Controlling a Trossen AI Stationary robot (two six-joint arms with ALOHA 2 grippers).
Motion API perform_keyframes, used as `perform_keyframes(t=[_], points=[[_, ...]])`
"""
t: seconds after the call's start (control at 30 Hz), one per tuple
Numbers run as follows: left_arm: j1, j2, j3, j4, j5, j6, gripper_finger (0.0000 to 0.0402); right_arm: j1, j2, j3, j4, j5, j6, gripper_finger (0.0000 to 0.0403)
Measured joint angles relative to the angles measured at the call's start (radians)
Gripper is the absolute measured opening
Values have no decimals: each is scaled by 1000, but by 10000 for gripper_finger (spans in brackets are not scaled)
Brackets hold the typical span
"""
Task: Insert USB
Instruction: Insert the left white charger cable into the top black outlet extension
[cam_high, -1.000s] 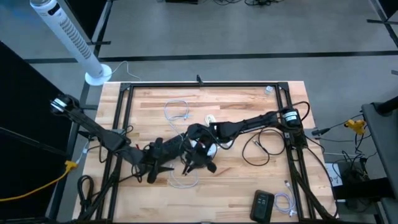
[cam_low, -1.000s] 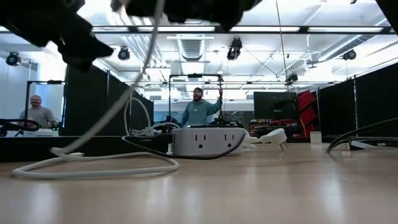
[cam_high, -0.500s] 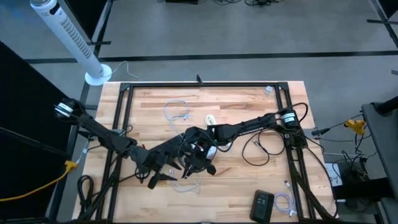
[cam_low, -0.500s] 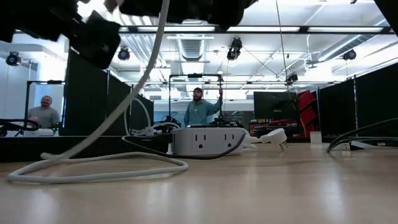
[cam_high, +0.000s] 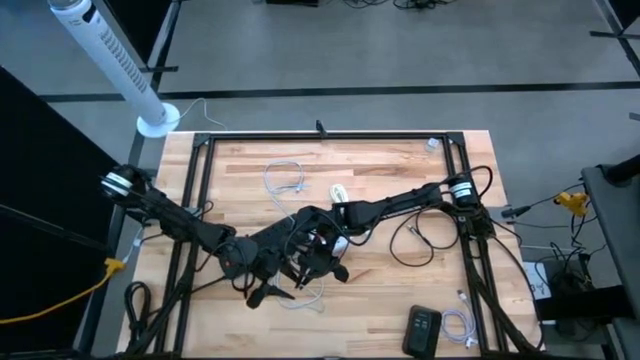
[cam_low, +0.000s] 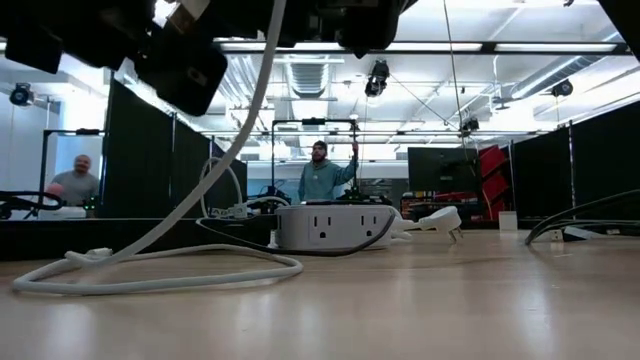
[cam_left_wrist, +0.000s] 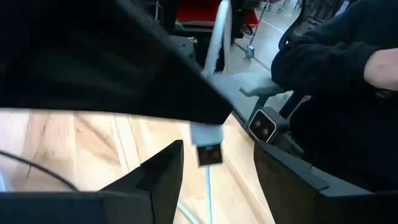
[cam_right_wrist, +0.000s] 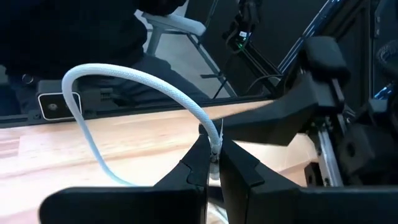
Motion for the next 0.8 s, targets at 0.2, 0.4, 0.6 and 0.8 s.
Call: perform_keyframes(t=[0.2,0.4,0.6,0.8], points=[[2,-6,1,1,0,17,166,0,0,0,-4,1,6,8],[2,-6,0,-4,0,40,144,-2,0,0,-2,1,8,8],[3,-6,0,-14,-2,72,70,-2,0,0,-1,2,14,8],[7,-7,-2,-22,-6,80,35,-2,0,0,-2,5,24,7]])
